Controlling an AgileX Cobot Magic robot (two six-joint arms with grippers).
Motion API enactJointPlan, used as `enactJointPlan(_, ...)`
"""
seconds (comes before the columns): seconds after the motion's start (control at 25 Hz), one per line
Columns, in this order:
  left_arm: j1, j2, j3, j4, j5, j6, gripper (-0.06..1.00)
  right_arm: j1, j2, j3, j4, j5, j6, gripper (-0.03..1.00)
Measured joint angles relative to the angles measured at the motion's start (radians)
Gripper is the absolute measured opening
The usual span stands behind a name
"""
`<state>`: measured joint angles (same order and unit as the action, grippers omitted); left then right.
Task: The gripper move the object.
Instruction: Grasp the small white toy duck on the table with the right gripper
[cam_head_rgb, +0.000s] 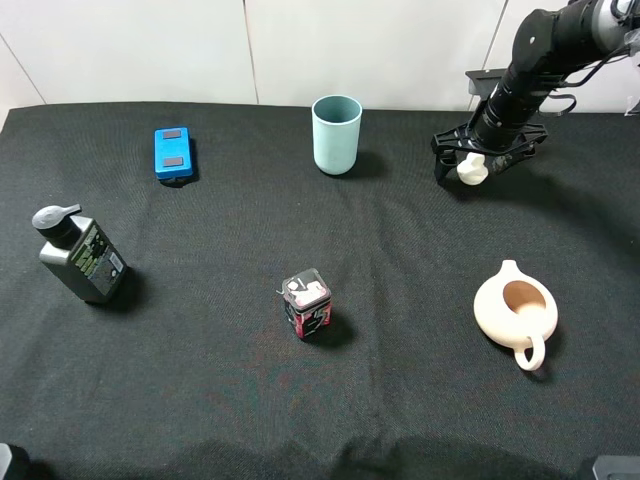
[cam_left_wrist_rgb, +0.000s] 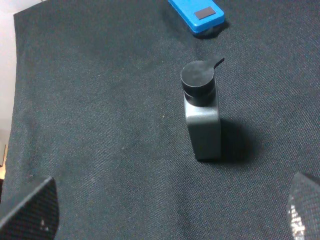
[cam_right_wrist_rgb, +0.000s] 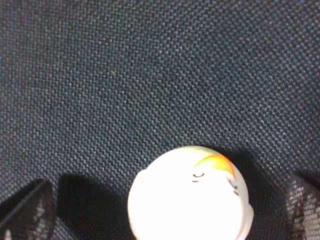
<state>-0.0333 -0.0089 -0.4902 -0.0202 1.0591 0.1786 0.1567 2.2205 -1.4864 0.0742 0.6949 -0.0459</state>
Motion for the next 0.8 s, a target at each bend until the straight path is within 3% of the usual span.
enactJointPlan(0.36,0.0,0.0,0.0,0.0,0.0,0.0,0.97,0.0,0.0,0.0,-0.015,0.002,0.0,0.69)
enactJointPlan(0.72,0.0,0.0,0.0,0.0,0.0,0.0,0.97,0.0,0.0,0.0,-0.015,0.008,0.0,0.37)
enactJointPlan(0.8,0.0,0.0,0.0,0.0,0.0,0.0,0.97,0.0,0.0,0.0,-0.016,0.008,0.0,0.35)
